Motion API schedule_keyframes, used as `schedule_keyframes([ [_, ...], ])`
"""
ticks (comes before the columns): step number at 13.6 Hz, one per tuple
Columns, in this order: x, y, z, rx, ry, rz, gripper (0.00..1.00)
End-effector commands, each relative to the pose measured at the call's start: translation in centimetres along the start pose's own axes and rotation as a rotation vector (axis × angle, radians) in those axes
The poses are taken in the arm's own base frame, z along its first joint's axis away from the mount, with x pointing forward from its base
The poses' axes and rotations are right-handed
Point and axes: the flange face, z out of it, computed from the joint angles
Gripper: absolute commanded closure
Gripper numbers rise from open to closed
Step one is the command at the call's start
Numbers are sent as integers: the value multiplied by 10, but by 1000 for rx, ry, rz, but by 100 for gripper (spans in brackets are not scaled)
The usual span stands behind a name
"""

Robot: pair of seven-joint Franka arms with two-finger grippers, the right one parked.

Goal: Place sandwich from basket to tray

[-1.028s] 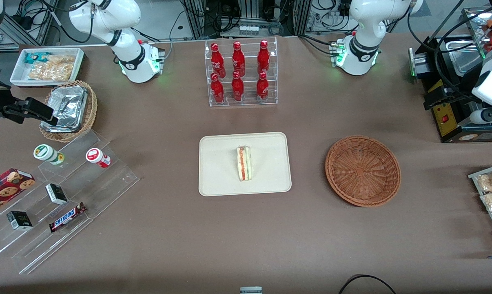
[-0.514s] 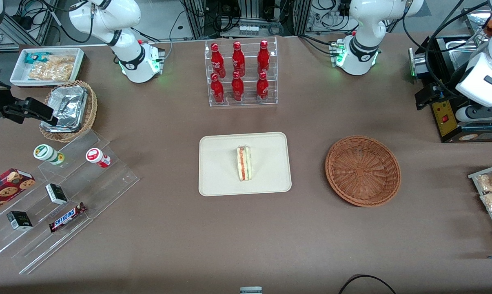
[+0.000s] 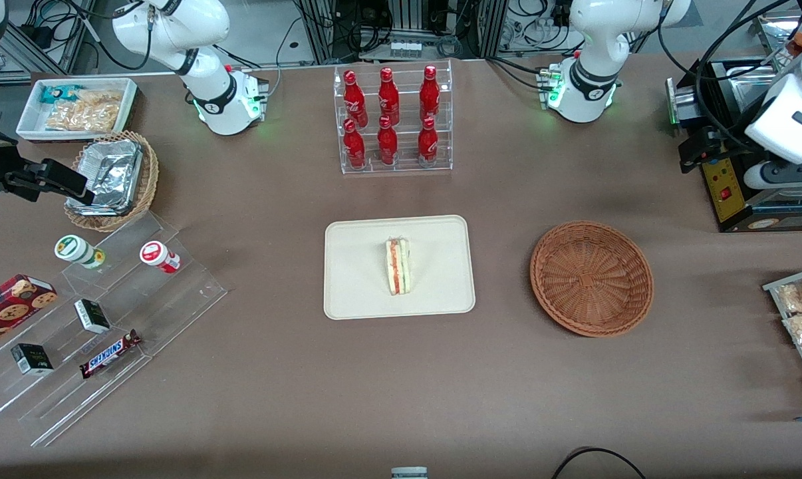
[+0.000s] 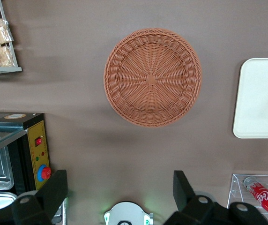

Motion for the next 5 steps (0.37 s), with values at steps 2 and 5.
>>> schedule_keyframes([
  [2,-12,-10,-4,-20,8,8,0],
  [5,-9,-9,-2,-17,-1,-3,0],
])
